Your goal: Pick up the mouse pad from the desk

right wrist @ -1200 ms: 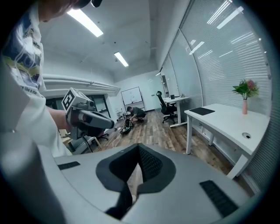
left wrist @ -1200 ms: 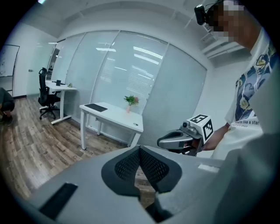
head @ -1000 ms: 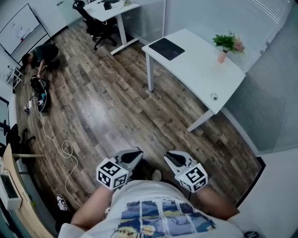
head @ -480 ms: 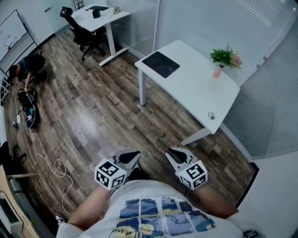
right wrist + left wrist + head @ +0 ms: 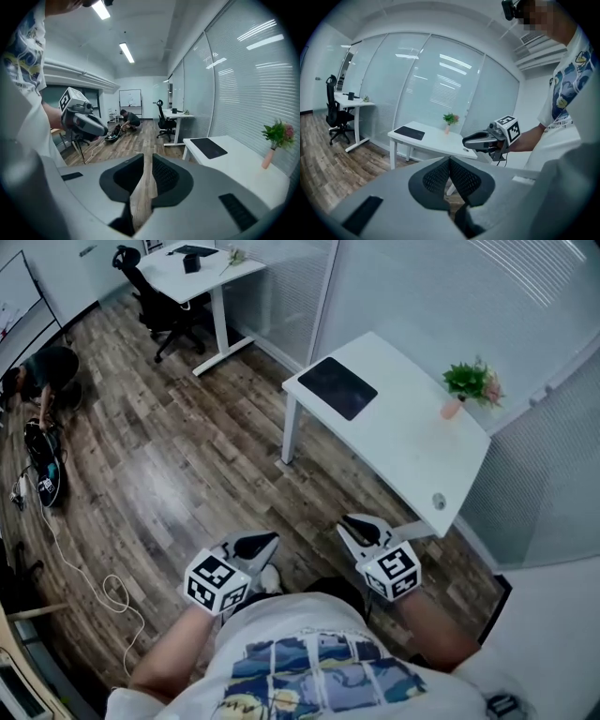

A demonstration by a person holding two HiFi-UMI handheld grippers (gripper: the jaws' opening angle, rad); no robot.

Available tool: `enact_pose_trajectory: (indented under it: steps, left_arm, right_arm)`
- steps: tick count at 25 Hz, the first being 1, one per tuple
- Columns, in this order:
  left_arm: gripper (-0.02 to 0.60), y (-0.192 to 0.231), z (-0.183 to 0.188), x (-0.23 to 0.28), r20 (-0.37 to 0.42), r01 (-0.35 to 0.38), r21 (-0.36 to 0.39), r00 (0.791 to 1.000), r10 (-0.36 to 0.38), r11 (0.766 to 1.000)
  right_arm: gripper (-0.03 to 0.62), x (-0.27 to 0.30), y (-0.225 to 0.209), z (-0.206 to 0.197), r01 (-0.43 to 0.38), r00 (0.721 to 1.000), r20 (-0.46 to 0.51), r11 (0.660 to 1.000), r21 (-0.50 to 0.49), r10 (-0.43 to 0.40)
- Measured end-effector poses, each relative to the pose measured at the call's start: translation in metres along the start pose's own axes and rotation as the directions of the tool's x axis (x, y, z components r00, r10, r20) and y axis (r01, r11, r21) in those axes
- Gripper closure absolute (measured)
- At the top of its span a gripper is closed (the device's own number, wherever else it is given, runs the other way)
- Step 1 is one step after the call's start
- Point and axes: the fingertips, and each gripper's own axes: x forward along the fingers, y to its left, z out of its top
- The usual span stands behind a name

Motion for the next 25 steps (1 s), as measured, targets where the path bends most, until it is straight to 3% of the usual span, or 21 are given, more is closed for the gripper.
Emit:
enact_pose_trajectory:
  steps: [5,11,19,25]
  left_arm:
    - [0.578,0.041,0.007,-0.002,0.024,-0.015,-0.043,1.0,0.016,0.999]
    - [0.577,0.085,0.02,0.001,0.043,-0.049,-0.068,0.998,0.052,0.996]
    - [0.577,0.149,0.058,0.035,0.015,-0.124,-0.04,0.992,0.124,0.991]
    - [0.577,0.19,0.099,0.082,0.031,-0.177,-0.082,0.983,0.18,0.981]
  right_arm:
    - [0.537,0.039,-0.024,0.026,-0.015,1.0,-0.001,0.998,-0.058,0.015]
    - [0.536,0.087,-0.086,0.05,0.017,1.0,-0.018,0.999,-0.047,-0.017]
    - [0.53,0.168,-0.219,0.078,0.011,0.999,-0.035,0.996,-0.092,-0.014]
    - [0.525,0.233,-0.329,0.077,0.013,0.996,-0.089,0.991,-0.131,-0.025]
